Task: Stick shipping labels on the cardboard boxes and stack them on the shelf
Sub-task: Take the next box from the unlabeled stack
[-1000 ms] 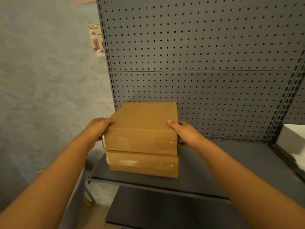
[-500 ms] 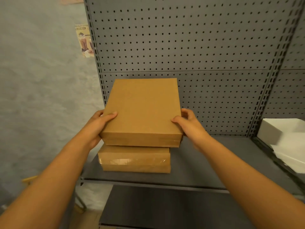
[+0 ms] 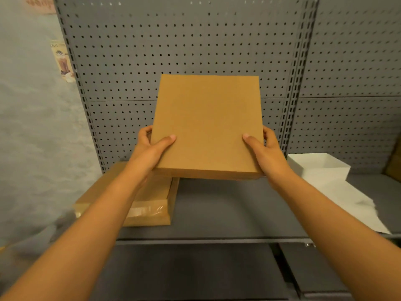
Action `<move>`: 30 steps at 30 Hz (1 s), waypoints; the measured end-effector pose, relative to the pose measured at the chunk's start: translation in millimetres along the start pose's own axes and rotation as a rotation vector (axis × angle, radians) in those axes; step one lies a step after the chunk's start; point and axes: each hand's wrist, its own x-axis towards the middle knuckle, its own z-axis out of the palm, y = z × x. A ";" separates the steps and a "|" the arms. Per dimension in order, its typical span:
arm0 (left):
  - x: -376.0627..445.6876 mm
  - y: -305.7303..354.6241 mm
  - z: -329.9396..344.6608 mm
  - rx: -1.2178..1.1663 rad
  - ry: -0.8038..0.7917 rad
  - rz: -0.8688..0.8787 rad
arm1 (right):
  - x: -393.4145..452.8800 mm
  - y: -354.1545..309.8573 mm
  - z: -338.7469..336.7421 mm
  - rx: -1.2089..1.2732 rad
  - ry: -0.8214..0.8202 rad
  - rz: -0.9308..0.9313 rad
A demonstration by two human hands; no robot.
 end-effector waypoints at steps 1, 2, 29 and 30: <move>-4.7 1.9 14.6 -0.004 0.000 0.009 | 1.0 1.7 -13.1 -0.005 0.005 -0.002; -9.6 3.4 28.5 -0.005 0.001 0.018 | 2.9 4.9 -25.7 -0.010 0.008 -0.004; -38.6 -82.6 158.4 0.337 -0.140 -0.414 | 21.1 138.7 -105.5 -0.258 -0.237 0.400; -37.7 -85.9 159.2 0.338 -0.146 -0.424 | 21.9 141.8 -105.2 -0.268 -0.248 0.411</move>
